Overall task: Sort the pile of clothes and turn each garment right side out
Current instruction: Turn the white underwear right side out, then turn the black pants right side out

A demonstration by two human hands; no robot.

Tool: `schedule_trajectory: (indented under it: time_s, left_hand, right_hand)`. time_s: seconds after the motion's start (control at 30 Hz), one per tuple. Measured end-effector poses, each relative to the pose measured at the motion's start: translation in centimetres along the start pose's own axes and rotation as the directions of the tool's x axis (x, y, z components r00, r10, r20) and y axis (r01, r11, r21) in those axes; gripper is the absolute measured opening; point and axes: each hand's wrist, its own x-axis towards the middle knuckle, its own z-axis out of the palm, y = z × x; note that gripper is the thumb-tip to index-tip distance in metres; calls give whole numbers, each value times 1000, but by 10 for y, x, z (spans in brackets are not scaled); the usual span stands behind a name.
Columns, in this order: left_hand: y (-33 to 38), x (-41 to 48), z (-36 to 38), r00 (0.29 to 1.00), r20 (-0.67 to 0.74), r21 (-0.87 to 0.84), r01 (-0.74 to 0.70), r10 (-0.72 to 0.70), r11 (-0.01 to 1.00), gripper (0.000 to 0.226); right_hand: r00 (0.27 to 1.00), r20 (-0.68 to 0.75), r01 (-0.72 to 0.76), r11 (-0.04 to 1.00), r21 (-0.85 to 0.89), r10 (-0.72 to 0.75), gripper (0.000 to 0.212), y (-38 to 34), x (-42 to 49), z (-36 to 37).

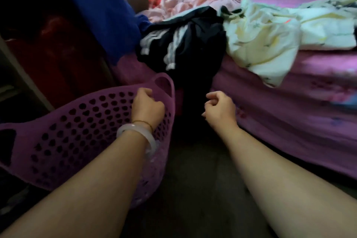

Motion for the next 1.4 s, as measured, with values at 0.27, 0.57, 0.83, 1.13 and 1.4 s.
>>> schedule_trajectory:
  time_s: [0.27, 0.57, 0.83, 1.13, 1.4]
  left_hand:
    - [45, -104, 170, 929, 369, 49, 18, -35, 999, 42]
    - [19, -240, 320, 685, 700, 164, 117, -199, 980, 47]
    - [-29, -245, 322, 634, 718, 292, 103, -289, 951, 47]
    - [-11, -169, 261, 788, 568, -17, 299, -237, 954, 31]
    - [-15, -132, 166, 449, 803, -378, 892, -391, 248, 57]
  right_hand:
    - [814, -21, -471, 639, -608, 580, 31, 202, -44, -172]
    - [466, 86, -424, 307, -852, 881, 102, 311, -137, -252]
    - [672, -26, -590, 514, -623, 740, 35, 339, -154, -253]
    - [745, 317, -559, 290, 777, 588, 21, 185, -54, -231]
    - [885, 407, -457, 249, 854, 226, 35, 55, -45, -188]
